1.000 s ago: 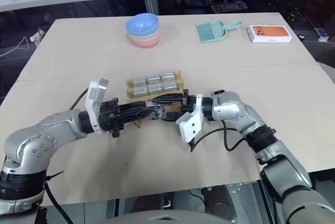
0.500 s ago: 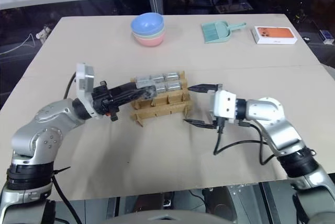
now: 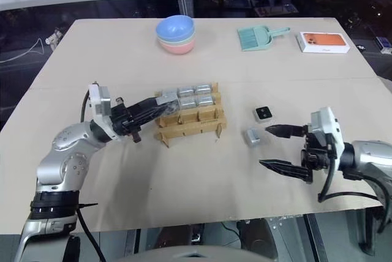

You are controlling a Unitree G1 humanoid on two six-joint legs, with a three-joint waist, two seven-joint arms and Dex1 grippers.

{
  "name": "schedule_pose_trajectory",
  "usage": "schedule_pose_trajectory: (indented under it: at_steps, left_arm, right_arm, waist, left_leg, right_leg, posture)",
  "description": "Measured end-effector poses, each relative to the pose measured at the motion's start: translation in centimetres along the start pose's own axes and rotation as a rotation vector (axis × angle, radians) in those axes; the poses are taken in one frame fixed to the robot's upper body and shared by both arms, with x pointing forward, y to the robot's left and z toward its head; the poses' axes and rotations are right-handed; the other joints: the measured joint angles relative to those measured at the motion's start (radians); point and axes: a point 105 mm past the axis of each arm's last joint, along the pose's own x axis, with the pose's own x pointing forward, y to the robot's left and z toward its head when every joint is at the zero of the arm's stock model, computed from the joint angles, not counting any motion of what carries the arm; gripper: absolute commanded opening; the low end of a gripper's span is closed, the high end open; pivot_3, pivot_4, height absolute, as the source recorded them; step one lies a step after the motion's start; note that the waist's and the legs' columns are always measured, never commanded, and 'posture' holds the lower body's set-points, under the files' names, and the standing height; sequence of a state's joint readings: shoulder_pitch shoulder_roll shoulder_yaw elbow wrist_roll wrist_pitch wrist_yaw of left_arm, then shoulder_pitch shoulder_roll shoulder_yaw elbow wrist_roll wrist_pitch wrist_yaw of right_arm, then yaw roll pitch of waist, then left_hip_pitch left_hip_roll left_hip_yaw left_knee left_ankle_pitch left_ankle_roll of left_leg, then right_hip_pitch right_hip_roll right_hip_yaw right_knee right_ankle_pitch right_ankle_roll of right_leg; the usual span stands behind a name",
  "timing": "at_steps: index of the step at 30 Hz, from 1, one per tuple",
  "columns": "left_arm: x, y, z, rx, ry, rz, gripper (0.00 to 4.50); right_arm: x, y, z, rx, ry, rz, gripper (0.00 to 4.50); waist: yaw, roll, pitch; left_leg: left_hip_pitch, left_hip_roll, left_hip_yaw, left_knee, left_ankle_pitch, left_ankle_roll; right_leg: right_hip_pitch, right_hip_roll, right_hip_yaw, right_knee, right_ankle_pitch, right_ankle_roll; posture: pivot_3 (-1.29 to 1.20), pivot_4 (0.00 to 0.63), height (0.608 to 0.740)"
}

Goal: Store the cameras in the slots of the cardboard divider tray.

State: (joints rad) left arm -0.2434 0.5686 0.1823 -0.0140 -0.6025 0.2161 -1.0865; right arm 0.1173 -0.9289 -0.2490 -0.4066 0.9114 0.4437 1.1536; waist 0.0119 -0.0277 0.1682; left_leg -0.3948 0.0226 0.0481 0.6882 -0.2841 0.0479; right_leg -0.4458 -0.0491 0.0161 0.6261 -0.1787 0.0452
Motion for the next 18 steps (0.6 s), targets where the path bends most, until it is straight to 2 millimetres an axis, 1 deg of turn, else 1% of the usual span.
schedule_pose_trajectory:
  at_steps: [3,7,10,18]
  left_arm:
    - [-0.5,0.1,-1.0,0.01,0.025,-0.001,0.7]
    - [-0.9,0.4,-2.0,0.016,0.032,0.003,0.7]
    - [-0.7,0.7,-2.1,0.032,0.028,-0.001,0.7]
    - [-0.3,0.4,-2.5,0.052,0.043,-0.041,0.7]
  right_arm:
    - [-0.7,-0.1,-0.2,0.018,-0.017,-0.006,4.43]
    - [-1.1,0.1,0.0,0.013,-0.044,0.005,4.43]
    - [-1.5,0.0,0.6,-0.012,-0.077,0.011,4.43]
    - [-2.2,0.1,0.8,-0.043,-0.111,0.03,4.43]
  waist:
    - [0.0,0.0,0.0]
    - [0.001,0.0,0.0]
    - [0.001,0.0,0.0]
    - [0.001,0.0,0.0]
  left_leg:
    - [0.0,0.0,0.0,0.0,0.0,0.0]
    - [0.0,0.0,0.0,0.001,0.0,0.0]
    - [0.0,0.0,-0.001,0.001,0.0,0.0]
    - [0.001,0.0,-0.001,0.001,0.0,0.0]
  right_leg:
    - [0.0,0.0,0.001,0.0,0.0,0.0]
    - [0.0,0.0,0.0,0.0,0.0,0.0]
    - [0.001,0.0,0.0,0.0,0.0,0.0]
    - [0.001,0.0,0.0,0.0,0.0,0.001]
  posture:
    - [0.0,0.15,0.74]
    - [0.0,0.15,0.74]
    - [0.0,0.15,0.74]
    - [0.0,0.15,0.74]
